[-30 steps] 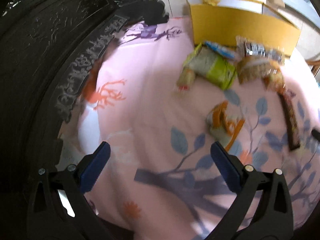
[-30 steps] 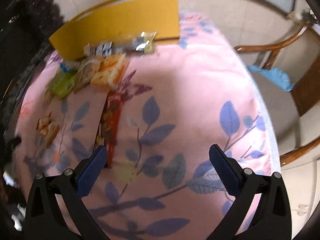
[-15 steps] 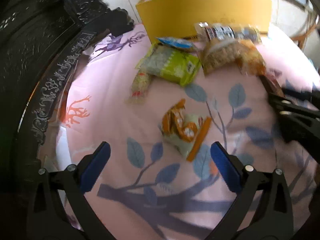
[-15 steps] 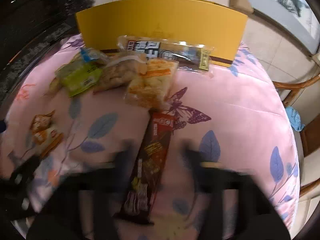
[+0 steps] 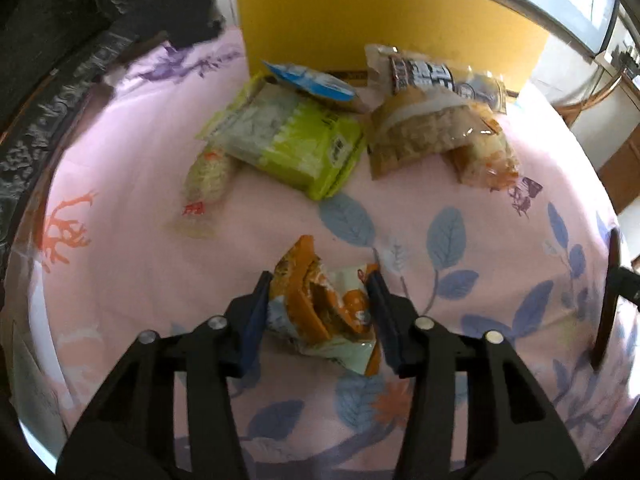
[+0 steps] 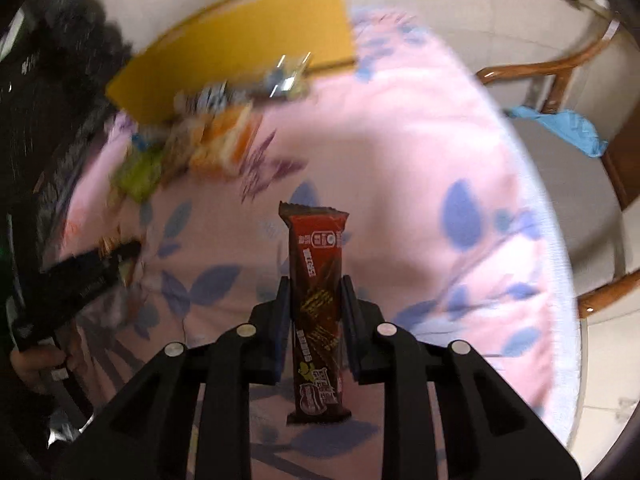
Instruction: Organize snacks
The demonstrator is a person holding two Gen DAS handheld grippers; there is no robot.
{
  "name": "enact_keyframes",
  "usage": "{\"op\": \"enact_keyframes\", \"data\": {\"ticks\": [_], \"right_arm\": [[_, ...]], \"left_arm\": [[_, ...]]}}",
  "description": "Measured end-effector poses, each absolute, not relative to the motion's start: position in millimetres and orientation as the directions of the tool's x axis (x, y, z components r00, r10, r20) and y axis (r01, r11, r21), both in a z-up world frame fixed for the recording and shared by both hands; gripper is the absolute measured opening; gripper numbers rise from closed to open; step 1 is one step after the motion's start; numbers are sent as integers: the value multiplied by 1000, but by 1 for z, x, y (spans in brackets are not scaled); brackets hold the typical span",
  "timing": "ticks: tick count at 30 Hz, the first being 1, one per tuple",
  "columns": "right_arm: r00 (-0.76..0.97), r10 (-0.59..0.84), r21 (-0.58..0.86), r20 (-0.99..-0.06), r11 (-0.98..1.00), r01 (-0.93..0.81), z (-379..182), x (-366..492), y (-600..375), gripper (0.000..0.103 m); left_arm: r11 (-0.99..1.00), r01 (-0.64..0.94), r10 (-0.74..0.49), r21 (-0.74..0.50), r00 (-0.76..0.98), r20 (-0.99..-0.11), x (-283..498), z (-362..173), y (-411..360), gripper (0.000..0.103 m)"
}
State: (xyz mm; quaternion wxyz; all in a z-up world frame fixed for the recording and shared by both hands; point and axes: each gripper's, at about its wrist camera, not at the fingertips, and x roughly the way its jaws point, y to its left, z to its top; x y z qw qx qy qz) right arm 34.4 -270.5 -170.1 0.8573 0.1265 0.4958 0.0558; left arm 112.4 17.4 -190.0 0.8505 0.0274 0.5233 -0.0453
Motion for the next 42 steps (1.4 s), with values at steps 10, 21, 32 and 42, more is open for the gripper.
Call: {"op": "enact_keyframes", "data": {"ticks": [10,21,32,42], "right_arm": [[623,175,279,-763,958,72,-129,25,-302,23],[662,205,308,-721,950,41,-109,20,-305,11],[634,208,300,-745,953,40,-117,2,-319,9],[532,-22,100,-847,975,199,-211,43,-280,90]], "left_arm": [[986,167,-78,-4,443,-893,108,-163,10,45],[984,163,-23,75,527,-850,99,-129,9,45],[990,126,-7,68,517,-856,84,-121,21,45],[982,181,-36,60,483,-875,88,-134,17,46]]}}
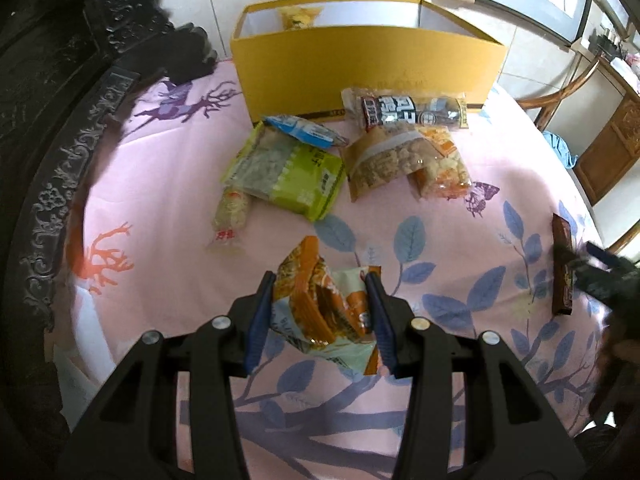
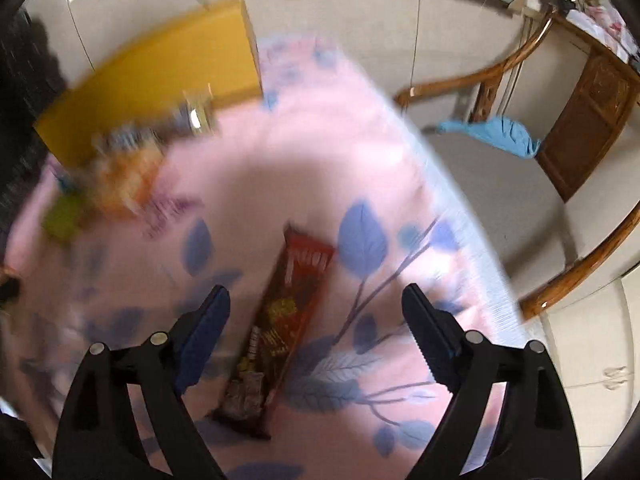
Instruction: Organize snacks
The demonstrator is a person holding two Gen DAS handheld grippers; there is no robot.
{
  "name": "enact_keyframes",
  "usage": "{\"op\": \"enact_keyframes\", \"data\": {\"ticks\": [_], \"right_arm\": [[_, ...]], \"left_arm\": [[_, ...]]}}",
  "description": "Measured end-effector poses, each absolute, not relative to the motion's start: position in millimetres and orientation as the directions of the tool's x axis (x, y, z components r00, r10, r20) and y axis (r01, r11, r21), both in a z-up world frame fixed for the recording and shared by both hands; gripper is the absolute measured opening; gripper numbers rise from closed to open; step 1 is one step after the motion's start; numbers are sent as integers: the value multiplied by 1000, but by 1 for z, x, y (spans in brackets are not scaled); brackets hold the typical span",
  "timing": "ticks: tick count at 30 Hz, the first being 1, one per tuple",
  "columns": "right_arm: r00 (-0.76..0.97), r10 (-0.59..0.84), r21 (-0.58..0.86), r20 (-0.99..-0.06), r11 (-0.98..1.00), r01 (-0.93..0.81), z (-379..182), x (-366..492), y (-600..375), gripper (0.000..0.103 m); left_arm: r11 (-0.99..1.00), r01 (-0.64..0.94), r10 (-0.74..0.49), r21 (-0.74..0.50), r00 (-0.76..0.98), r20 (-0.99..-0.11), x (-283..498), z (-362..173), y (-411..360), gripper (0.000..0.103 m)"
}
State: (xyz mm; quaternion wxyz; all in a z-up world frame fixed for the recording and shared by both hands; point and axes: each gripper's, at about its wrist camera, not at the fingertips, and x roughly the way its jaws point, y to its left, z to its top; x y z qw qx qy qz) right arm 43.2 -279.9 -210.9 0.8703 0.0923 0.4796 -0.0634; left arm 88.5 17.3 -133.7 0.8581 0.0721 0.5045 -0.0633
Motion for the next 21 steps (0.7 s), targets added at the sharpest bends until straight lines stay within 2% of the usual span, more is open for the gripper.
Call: {"op": "enact_keyframes", "data": {"ticks": [2,3,4,5,7,10,13,17,18,21], "right_arm": [[573,-76,9,-816,990,144,-211,42,-266,63],[571,-47,15,-820,994,104,-208,42,-263,52],[543,-23,37,-839,994,99,-204,44,-264,33],[513,18,85,-858,991,107,-201,46,-268,24],[509,99,171,-855,981,96,-196,42,-274,24],[526,76,134,-847,988,73,-184,32,-273,24],[538,176,279,-824,954,115,-174,28,-285,24],[588,193,307,-786,947,98,-150,25,-289,24],[604,203,322,-771,942,95,-141,25,-292,23],[646,240,374,-724,924,76,-119,20,-301,23]], "left_arm": [[980,190,-37,59,463,-885,93,-140,15,46],[979,197,-40,56,453,-891,95,-142,13,46],[978,201,-43,54,448,-893,96,-143,11,46],[976,209,-46,54,447,-894,96,-143,9,46],[974,220,-57,52,461,-886,94,-138,6,45],[974,223,-69,47,484,-872,92,-128,5,45],[976,214,-76,41,510,-857,94,-116,7,45],[978,199,-55,59,519,-853,100,-115,8,31],[978,200,-58,55,519,-853,101,-116,9,24],[984,177,-63,34,514,-855,97,-120,16,23]]}}
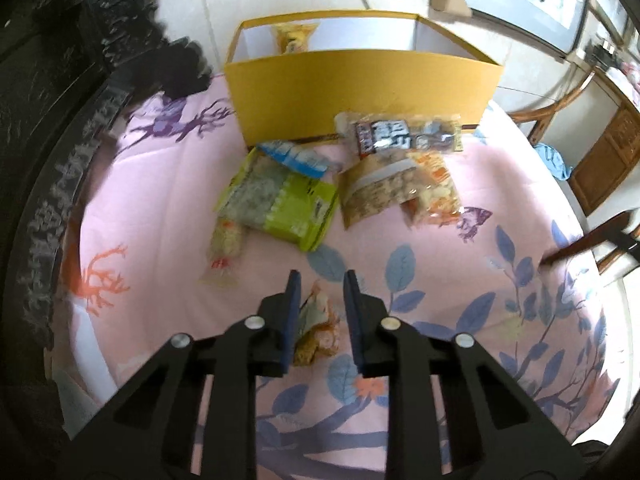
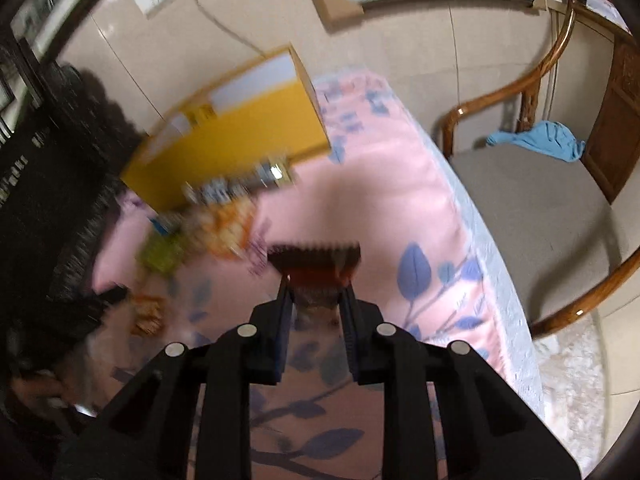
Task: Organize snacks
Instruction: 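Lift the chocolate bar and orange bag over the yellow box with both grippers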
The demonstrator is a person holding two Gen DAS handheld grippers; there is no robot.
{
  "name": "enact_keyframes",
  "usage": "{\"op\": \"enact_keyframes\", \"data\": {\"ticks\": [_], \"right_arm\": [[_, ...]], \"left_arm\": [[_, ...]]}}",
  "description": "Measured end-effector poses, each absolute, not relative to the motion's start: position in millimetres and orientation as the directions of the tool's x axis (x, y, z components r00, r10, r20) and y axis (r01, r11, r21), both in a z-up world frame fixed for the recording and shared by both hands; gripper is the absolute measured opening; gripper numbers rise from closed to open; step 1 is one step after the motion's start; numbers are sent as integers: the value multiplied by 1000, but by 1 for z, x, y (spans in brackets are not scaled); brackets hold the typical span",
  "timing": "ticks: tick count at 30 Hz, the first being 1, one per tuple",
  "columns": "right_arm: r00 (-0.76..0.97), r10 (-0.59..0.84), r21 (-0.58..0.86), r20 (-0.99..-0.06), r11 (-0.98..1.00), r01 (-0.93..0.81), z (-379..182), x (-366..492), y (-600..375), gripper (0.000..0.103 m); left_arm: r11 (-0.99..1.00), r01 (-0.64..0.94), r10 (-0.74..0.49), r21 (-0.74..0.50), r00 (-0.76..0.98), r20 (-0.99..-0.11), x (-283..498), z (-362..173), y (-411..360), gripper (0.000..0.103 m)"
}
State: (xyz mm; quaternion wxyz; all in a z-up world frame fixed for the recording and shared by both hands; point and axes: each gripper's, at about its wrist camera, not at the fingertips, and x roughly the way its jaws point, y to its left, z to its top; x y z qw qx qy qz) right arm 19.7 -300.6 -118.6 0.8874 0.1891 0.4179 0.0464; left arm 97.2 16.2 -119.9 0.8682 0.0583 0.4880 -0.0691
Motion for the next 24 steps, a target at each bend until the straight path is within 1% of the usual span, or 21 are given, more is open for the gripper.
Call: {"op": "enact_keyframes", "data": {"ticks": [1,2,3,4,5,7,9,11,12,13,14,15,16,17,20,22,24], "right_arm": [[664,240,377,-708,924,67,-109,16,-301,23],[676,238,373,-697,926,59,-103,14,-303,23],[690,234,366,-686,929,49,-96,13,-304,23],[692,233,362,-683,931,43,-92,14,-306,23],[694,231,360,-681,932,43,-90,15,-307,23],[699,235,368,-675,929,44,-85,18,-311,23],[705,233,372,-670,927,47,-80,19,-314,23],[710,231,369,-665,928,44,-78,17,-315,23],[710,233,369,-665,929,41,-76,16,-315,23],[708,230,364,-667,930,41,-77,17,-314,23],[709,231,364,-666,930,40,-77,16,-314,23],[710,230,363,-666,931,40,-77,16,-314,23],[711,230,364,-665,930,40,-78,15,-314,23],[711,233,366,-663,930,36,-77,15,-313,23],[714,252,367,-653,930,7,-73,15,-309,23],[717,271,371,-642,928,-19,-69,19,-307,23],[714,304,391,-631,919,-45,-65,25,-302,23]], "left_arm": [[985,172,-66,29,518,-853,94,-121,19,27],[987,160,-59,31,525,-849,90,-121,22,45],[987,156,-46,44,527,-849,87,-124,24,60],[986,156,-33,58,527,-850,85,-128,24,89],[984,161,-18,78,524,-852,83,-133,22,95],[977,180,8,112,495,-869,85,-149,17,95],[972,171,62,158,465,-883,92,-165,12,97],[970,147,115,196,434,-893,102,-182,12,97],[973,151,96,173,416,-904,105,-189,15,97],[979,152,64,138,410,-910,105,-192,18,90],[985,149,17,86,413,-911,104,-193,21,67],[989,149,-43,20,412,-910,103,-190,24,49],[990,135,-11,49,414,-910,102,-187,22,33],[986,125,47,110,425,-904,101,-182,18,32],[980,181,-9,84,460,-888,98,-161,8,31],[974,190,12,124,501,-866,99,-143,1,31],[978,178,-7,105,532,-846,103,-119,-3,31]]}}
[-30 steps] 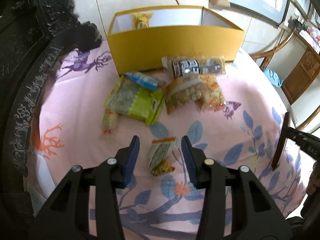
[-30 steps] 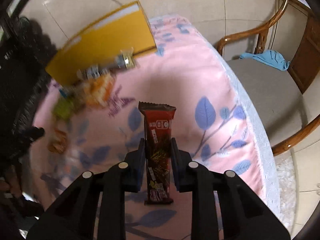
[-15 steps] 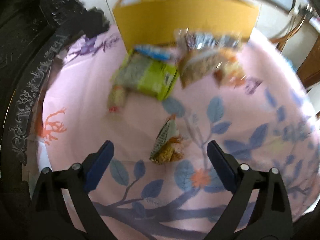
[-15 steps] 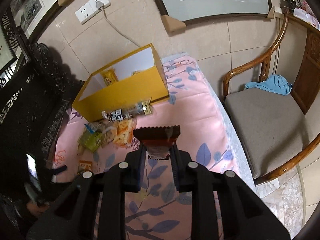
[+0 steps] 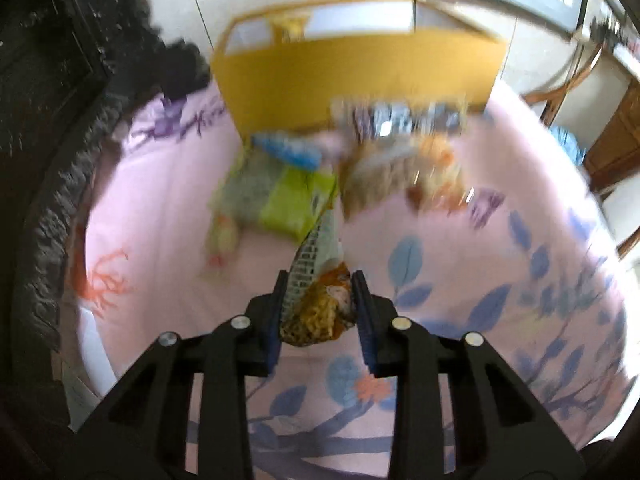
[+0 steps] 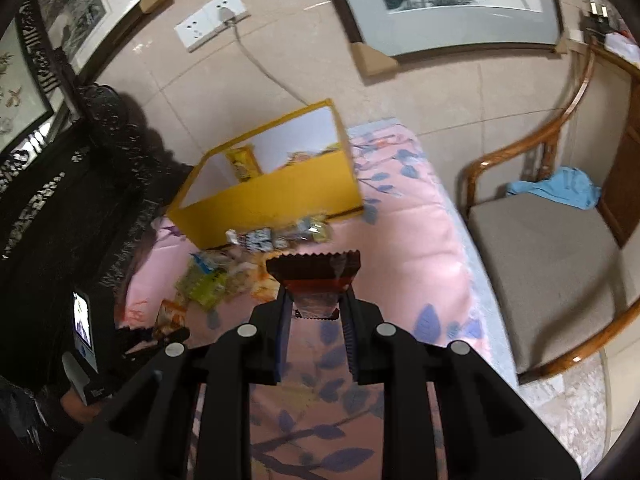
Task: Organize snacks
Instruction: 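Lift the chocolate bar and orange bag over the yellow box with both grippers, then open both grippers to drop the items into the box and return to the pile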
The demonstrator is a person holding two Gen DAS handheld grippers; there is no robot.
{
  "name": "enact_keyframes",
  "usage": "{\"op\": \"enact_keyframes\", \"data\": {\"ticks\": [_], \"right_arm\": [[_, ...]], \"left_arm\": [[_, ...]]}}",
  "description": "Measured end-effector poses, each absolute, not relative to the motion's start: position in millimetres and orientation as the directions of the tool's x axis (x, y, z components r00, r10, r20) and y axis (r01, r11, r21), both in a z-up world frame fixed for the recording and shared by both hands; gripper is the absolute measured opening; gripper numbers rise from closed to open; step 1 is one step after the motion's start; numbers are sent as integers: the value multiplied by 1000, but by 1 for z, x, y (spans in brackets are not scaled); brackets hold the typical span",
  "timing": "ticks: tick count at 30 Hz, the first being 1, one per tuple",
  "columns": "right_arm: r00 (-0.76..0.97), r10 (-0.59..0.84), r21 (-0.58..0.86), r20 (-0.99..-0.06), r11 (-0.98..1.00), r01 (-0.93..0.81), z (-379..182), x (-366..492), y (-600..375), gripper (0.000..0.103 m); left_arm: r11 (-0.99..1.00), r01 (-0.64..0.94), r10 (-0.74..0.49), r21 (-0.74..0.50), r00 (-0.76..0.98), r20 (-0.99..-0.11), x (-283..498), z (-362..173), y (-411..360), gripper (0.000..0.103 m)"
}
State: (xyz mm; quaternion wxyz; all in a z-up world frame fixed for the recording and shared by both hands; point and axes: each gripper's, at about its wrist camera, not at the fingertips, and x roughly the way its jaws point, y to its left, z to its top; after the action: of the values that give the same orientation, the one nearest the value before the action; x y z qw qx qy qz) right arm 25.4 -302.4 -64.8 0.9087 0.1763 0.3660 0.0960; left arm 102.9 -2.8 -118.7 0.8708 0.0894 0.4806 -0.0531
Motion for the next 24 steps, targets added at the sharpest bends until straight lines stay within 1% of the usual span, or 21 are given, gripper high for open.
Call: {"op": "enact_keyframes", "data": {"ticks": [2,5,8,12,19,21,24], "right_arm": [[710,337,397,-619,914,-88,-55,35,-296,23],[723,348,353,-597,923,-153,-32,49,-283,23],[745,377,331,-551,918,-220,-4,64,-274,23],[769,398,316,-500,911,-266,24,93,-265,23],[795,425,306,-432,899,-314,51,151,-253,23],[799,427,302,-424,898,-320,57,169,-250,23],[805,419,294,-420,902,-316,64,200,-245,23]], "left_arm": [[977,177,-2,122,576,-817,106,-97,-8,31],[975,169,-4,141,656,-755,112,-57,-13,31],[977,146,7,158,711,-703,126,-26,-14,31],[977,128,13,168,758,-652,148,1,-14,31],[979,136,-7,154,769,-639,202,15,-15,31],[982,137,-24,126,767,-642,226,18,-13,31],[983,133,-24,129,784,-621,251,23,-14,31]]}}
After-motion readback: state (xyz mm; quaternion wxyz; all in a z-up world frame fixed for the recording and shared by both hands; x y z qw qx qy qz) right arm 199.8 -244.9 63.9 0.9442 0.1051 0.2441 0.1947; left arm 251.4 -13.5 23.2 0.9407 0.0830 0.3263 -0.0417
